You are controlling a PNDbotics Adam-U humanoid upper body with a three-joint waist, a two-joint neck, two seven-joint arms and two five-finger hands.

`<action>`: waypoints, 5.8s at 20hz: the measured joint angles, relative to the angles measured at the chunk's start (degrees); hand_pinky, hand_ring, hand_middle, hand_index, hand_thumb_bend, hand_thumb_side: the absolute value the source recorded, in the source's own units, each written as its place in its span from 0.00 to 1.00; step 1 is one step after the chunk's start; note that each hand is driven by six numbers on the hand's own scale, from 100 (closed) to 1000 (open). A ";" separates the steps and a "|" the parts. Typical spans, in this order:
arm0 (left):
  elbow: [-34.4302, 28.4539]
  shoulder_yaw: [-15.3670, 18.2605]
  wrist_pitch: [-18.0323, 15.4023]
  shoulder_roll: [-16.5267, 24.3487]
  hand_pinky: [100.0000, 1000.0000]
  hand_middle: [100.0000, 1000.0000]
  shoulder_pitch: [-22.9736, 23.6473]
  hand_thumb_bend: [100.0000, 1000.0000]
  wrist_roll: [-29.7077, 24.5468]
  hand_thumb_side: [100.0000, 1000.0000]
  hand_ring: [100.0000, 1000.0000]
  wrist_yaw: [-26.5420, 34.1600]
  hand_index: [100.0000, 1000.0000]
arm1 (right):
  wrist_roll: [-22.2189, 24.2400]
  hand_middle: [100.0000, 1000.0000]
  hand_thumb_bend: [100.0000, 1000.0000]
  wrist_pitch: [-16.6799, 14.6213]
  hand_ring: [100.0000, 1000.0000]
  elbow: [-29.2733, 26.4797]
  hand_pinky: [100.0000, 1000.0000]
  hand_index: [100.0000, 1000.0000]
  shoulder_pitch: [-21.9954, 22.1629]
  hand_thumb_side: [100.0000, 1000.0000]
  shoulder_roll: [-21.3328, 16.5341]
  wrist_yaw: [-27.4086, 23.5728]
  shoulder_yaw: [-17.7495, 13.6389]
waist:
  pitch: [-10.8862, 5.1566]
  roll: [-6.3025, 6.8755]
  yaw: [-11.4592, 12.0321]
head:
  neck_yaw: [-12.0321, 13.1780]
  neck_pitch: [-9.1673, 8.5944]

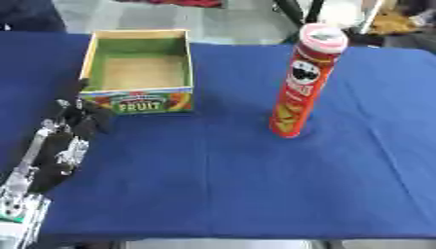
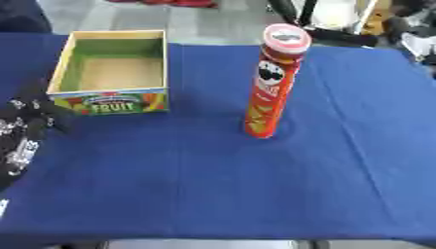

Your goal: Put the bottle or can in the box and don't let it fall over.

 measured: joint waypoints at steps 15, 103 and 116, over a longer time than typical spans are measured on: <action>0.11 0.01 -0.11 -0.07 0.48 0.53 -0.07 0.00 -0.37 0.57 0.69 0.00 1.00 | 0.98 1.00 0.00 0.54 0.89 2.02 1.00 1.00 -3.48 0.28 1.43 0.00 1.41 | 0.13 0.05 0.25 | -0.21 -0.06; 0.33 -0.43 -0.89 -0.97 0.47 0.53 -1.10 0.00 -2.08 0.56 0.71 0.80 1.00 | 3.30 1.00 0.00 2.84 0.89 16.20 1.00 1.00 -15.29 0.14 12.69 7.24 7.08 | 0.57 2.41 1.84 | -2.98 -2.52; 0.33 -0.54 -0.93 -0.97 0.47 0.54 -1.10 0.00 -2.14 0.56 0.71 0.80 1.00 | 4.21 1.00 0.00 3.75 0.89 16.31 1.00 1.00 -15.82 0.21 13.62 7.01 8.05 | 0.53 2.30 2.11 | -2.98 -2.51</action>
